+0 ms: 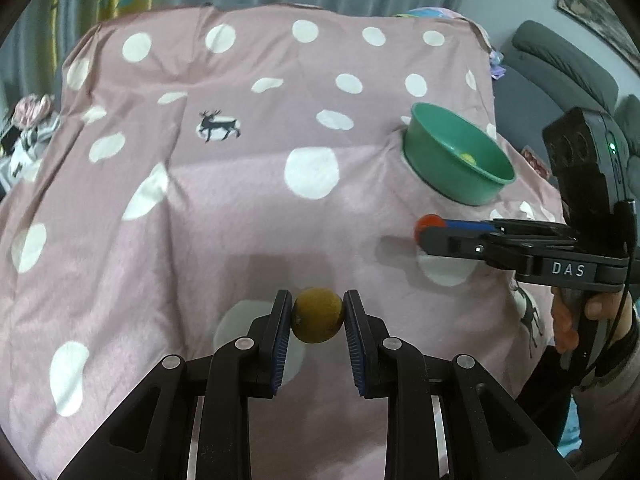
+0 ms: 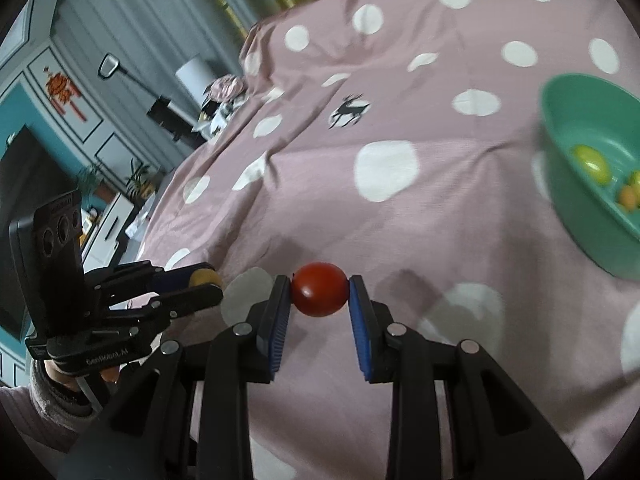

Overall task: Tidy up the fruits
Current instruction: 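Carry the yellow fruit and cherry tomato over the teal bowl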

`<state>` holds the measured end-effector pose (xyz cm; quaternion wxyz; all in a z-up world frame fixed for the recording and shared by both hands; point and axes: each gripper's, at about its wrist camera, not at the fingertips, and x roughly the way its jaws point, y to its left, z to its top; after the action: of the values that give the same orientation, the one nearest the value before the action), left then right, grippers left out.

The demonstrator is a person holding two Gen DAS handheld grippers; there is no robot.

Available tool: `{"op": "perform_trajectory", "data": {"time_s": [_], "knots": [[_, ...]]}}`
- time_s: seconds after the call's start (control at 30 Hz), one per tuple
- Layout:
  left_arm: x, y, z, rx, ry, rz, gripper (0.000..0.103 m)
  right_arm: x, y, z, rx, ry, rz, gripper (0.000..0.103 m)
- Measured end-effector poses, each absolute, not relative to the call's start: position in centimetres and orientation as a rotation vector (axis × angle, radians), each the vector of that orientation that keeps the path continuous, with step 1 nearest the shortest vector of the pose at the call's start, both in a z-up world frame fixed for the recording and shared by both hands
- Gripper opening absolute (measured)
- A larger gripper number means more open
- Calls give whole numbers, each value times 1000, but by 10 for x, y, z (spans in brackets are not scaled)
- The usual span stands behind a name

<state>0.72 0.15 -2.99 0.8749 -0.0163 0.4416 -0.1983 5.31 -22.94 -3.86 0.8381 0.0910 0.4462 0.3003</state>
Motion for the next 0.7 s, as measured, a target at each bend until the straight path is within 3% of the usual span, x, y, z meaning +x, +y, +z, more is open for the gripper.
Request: {"op": "perform_trajectory", "data": {"time_s": [0.7], "knots": [[50,-117,20,160,789,-507,27,37,-342,-2,316,742,421,30]]}}
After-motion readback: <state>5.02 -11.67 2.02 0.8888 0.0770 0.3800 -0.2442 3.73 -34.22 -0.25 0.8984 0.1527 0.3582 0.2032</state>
